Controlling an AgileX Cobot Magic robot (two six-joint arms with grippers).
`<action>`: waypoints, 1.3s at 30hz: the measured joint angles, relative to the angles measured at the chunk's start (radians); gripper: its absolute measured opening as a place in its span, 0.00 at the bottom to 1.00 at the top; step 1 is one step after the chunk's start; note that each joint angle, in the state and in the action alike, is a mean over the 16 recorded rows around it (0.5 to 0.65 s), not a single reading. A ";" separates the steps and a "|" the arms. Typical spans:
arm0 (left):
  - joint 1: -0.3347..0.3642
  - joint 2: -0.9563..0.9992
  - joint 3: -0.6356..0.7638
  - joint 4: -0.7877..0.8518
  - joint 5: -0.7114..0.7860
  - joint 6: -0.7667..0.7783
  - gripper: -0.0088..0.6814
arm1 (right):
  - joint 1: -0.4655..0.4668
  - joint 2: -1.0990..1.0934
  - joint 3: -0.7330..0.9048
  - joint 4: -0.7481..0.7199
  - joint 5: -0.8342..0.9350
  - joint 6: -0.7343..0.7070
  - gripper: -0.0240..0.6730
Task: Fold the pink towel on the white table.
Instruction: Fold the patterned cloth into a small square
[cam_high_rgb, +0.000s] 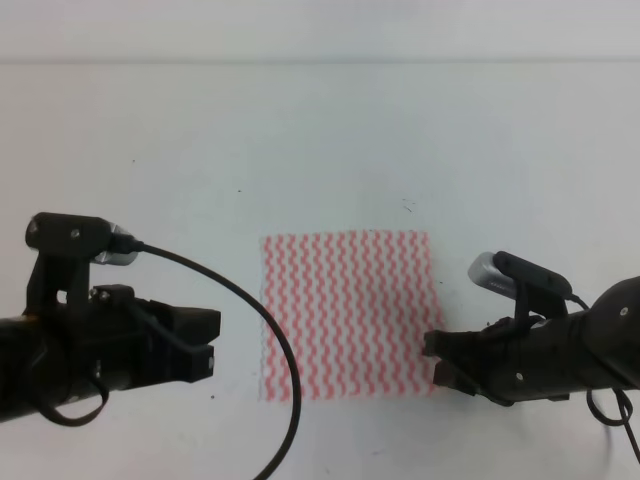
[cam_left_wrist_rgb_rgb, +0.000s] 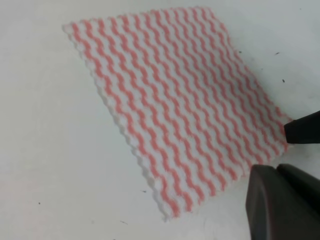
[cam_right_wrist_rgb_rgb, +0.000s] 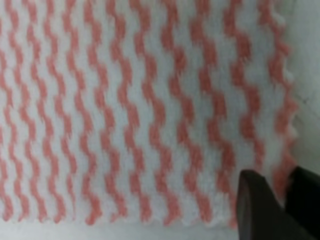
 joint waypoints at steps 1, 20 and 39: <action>0.000 0.000 0.000 0.000 0.000 0.000 0.00 | 0.000 0.000 0.000 0.000 -0.001 0.000 0.15; 0.000 0.001 0.000 -0.008 0.002 0.237 0.00 | 0.000 -0.027 -0.101 -0.009 0.038 -0.002 0.01; 0.000 0.180 -0.001 -0.361 0.102 1.083 0.00 | 0.001 0.022 -0.250 -0.042 -0.023 -0.004 0.01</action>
